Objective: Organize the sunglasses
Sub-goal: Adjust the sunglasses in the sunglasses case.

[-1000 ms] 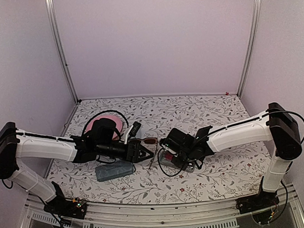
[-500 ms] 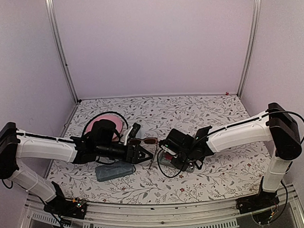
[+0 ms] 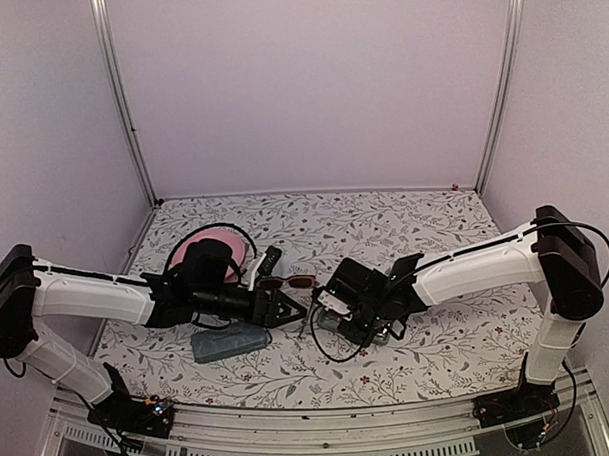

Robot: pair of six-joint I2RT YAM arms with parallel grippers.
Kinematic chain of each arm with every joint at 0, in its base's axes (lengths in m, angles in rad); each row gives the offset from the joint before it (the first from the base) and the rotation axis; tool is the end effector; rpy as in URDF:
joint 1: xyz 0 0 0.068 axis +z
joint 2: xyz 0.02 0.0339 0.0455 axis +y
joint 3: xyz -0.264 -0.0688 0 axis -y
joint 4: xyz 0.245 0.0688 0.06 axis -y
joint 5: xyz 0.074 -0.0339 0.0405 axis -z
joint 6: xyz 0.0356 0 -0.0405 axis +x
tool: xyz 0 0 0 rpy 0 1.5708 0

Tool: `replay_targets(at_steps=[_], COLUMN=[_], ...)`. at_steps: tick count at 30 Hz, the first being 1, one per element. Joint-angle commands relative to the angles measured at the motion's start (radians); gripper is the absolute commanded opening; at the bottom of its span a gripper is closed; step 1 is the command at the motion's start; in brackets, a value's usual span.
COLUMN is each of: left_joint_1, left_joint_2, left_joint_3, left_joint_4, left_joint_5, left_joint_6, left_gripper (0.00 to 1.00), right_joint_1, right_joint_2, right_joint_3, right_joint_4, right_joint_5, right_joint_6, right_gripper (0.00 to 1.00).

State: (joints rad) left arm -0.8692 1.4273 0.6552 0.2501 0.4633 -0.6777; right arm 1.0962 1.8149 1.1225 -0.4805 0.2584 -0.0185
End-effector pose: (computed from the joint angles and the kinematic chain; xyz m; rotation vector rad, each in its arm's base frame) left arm 0.1759 -0.2328 0.1941 0.5422 2.3014 -1.3421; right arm 0.1693 0.3096 0.1595 -1.3530 2.3031 -0.0215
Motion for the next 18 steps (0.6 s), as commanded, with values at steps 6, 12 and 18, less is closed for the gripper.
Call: replay_targets(at_steps=[6,12,18], left_joint_1=[0.009,0.01,0.01], left_joint_2=[0.011,0.013,0.024], left_joint_3=[-0.012,-0.013,-0.012], left_joint_4=[0.025,0.028,0.033], left_joint_5=[0.008,0.008,0.013], left_joint_6=[0.003,0.003,0.004], left_gripper=[0.74,0.74,0.74], right_joint_1=[0.008,0.007,0.008], right_joint_2=[-0.046,-0.1,-0.088], right_joint_3=[-0.013,-0.026,-0.037], right_joint_4=[0.02,0.039,0.034], right_joint_5=[-0.037,0.016,0.065], right_joint_6=[-0.004,0.014,0.014], right_gripper=[0.44,0.6,0.85])
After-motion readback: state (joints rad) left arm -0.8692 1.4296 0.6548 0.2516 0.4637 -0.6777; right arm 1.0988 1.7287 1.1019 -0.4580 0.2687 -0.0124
